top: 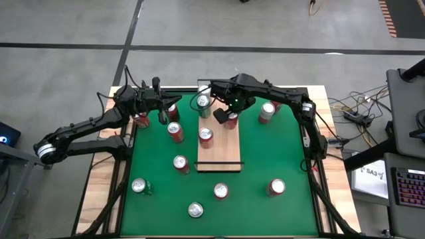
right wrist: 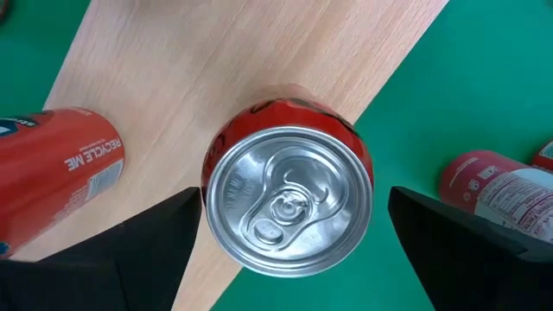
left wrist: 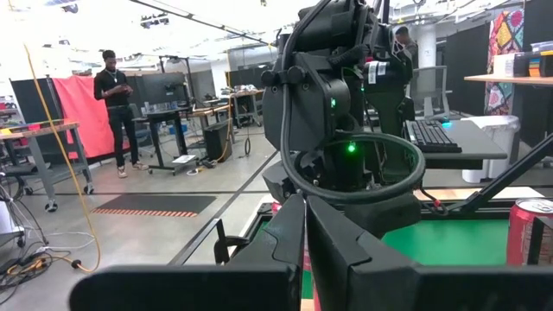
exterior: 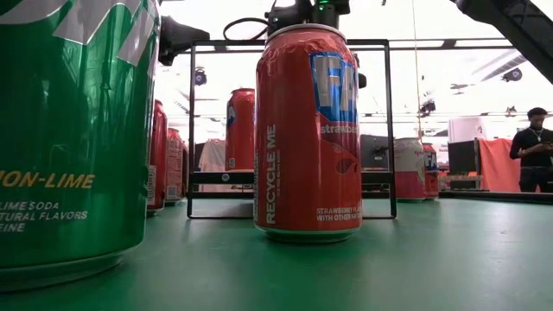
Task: Place canned beverage on shelf
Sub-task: Put the right red soda can on the shelf
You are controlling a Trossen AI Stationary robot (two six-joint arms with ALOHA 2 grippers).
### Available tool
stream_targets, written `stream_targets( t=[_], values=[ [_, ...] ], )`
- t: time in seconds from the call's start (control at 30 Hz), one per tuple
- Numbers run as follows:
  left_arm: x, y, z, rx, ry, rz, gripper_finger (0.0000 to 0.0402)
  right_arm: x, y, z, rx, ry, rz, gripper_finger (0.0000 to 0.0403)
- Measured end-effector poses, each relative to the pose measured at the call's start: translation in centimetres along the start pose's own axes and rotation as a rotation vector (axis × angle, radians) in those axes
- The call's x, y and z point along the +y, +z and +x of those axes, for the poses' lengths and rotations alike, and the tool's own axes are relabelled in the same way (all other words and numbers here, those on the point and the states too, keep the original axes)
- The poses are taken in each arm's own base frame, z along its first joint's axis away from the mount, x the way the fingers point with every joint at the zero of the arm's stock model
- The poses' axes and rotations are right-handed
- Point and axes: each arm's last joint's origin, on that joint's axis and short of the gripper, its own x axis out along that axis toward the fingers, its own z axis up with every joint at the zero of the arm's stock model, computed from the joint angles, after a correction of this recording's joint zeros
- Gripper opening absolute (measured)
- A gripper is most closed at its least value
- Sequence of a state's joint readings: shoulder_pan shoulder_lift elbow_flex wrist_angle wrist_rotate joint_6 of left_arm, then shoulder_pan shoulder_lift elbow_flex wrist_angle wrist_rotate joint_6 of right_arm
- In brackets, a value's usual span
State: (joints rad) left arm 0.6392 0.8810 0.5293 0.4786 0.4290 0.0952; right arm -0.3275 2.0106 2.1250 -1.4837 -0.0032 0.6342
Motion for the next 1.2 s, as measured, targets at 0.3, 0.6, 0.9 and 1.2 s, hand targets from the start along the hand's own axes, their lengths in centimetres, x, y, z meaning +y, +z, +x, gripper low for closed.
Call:
stream_targets(
  t=[0.3,0.6,0.9,1.2],
  values=[
    [0.0,0.0,0.0,0.0,0.0,0.0,0.0,0.2,0.3,-1.8,-0.056,0.043,-0.004,0.0363],
    [0.0,0.0,0.0,0.0,0.0,0.0,0.0,-0.2,0.4,-4.8,-0.133,0.071,-0.112,0.0327],
    [0.0,0.0,0.0,0.0,0.0,0.0,0.0,-0.9,0.3,-4.1,-0.097,-0.025,-0.43,0.0151],
    [0.0,0.0,0.0,0.002,0.0,-0.001,0.0,-2.2,1.2,-3.6,-0.079,-0.048,-0.482,0.0014]
  ],
)
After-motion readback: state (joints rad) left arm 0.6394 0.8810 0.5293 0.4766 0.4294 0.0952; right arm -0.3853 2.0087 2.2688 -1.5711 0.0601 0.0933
